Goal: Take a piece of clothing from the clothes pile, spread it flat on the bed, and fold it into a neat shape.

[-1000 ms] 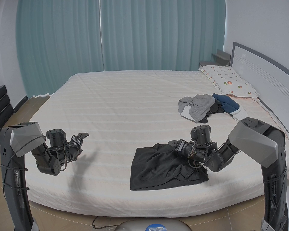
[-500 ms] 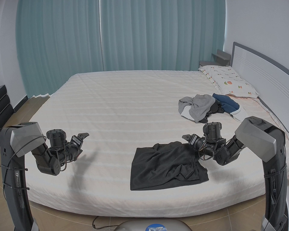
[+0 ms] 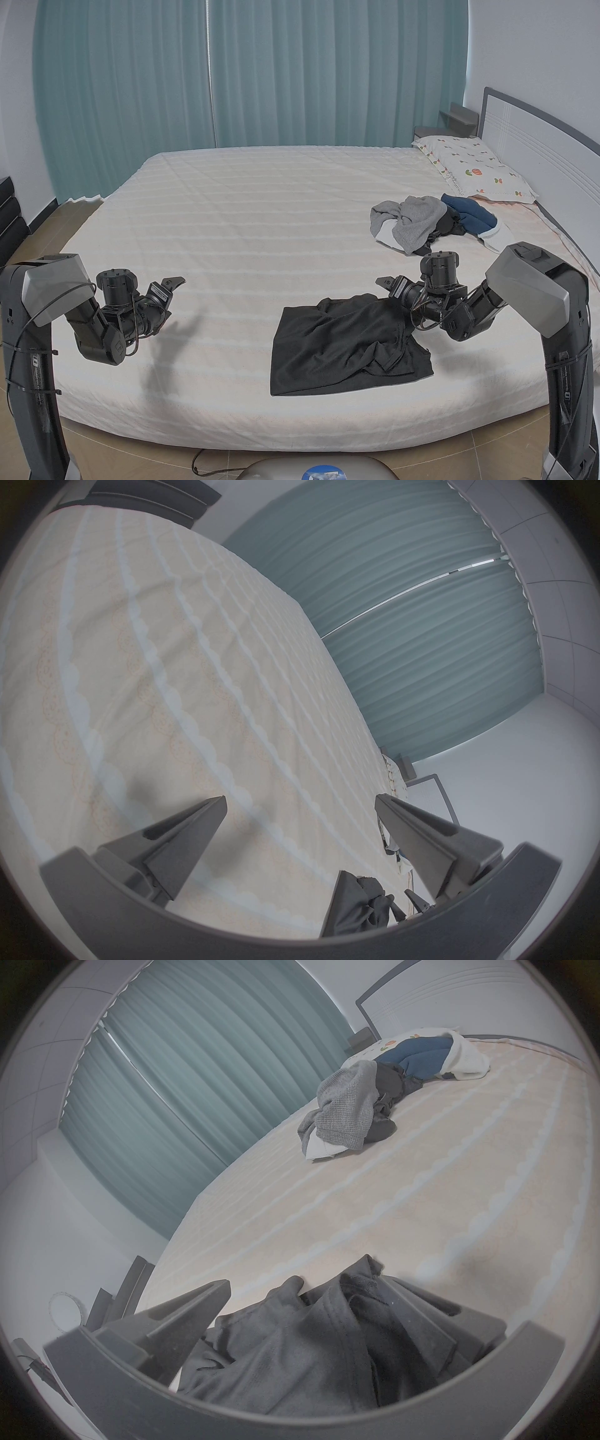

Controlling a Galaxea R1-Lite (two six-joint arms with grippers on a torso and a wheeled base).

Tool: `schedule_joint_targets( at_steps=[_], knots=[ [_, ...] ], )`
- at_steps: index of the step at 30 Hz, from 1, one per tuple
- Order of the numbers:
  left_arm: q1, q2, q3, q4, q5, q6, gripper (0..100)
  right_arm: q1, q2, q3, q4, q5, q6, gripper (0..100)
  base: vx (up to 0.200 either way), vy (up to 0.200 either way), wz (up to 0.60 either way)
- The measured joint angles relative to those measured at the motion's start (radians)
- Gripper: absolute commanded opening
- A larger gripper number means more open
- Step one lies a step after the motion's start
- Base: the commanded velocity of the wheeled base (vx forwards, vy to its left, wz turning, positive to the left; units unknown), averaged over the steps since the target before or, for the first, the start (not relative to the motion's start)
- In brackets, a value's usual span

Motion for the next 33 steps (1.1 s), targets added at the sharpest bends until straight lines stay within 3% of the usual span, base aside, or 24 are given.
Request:
schedule_joint_targets(
  at_steps=[1,21,22,33],
  knots=[
    [-0.001,0.001,0.0,0.0,0.0,0.003,100,-0.001,0.01,-0.01,0.0,0.0,0.0,0,0.0,0.0,0.0],
    [-0.003,0.006,0.001,0.0,0.002,0.009,100,-0.033,0.094,-0.136,0.001,-0.017,0.003,0,0.0,0.0,0.0],
    [-0.003,0.007,0.001,0.0,0.001,0.009,100,-0.033,0.096,-0.137,0.003,-0.018,0.003,100,0.0,0.0,0.0],
    [-0.003,0.008,0.0,0.0,0.001,0.009,100,-0.038,0.048,-0.053,-0.007,0.012,0.01,100,0.0,0.0,0.0]
  ],
)
